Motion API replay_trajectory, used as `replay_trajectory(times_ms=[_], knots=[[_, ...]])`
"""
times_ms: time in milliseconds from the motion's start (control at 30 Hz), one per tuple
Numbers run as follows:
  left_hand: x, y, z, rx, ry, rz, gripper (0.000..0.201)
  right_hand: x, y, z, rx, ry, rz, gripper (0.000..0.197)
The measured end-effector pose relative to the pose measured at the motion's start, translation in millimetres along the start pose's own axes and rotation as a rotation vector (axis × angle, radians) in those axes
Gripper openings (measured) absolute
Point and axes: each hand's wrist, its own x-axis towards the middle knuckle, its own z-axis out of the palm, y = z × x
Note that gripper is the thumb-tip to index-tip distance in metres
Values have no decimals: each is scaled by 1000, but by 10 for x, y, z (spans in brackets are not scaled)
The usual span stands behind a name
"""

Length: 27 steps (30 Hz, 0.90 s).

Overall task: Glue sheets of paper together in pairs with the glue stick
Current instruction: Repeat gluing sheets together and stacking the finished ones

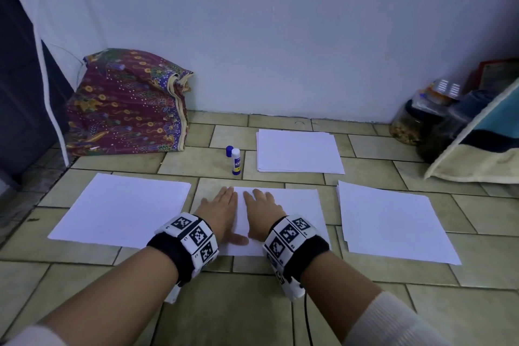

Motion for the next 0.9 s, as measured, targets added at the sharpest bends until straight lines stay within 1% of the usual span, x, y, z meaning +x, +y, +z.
replay_trajectory(times_ms=[100,133,200,267,500,600,667,767,833,900], knots=[[44,-8,21,43,-28,18,111,50,-80,-85,7,-102,-164,105],[50,-10,18,57,-34,22,110,62,-95,-109,3,-137,-201,108],[41,-8,-1,82,-48,13,114,71,-59,-143,5,-170,-197,106],[39,4,-18,108,-66,-8,117,65,78,-157,-10,-149,-156,102],[9,3,-39,132,-90,-11,113,-128,834,-225,77,-107,55,87],[-4,-5,-44,140,-101,-1,112,-164,1062,-203,103,-90,135,87],[-5,-10,-41,135,-102,-3,113,-158,1111,-201,122,-68,151,91],[-24,-15,-49,136,-99,1,115,-112,1056,-197,118,22,204,92],[-36,-32,-69,131,-96,6,117,-115,979,-222,21,74,289,83],[-50,-55,-108,114,-46,0,108,-177,898,-238,-139,101,351,71]])
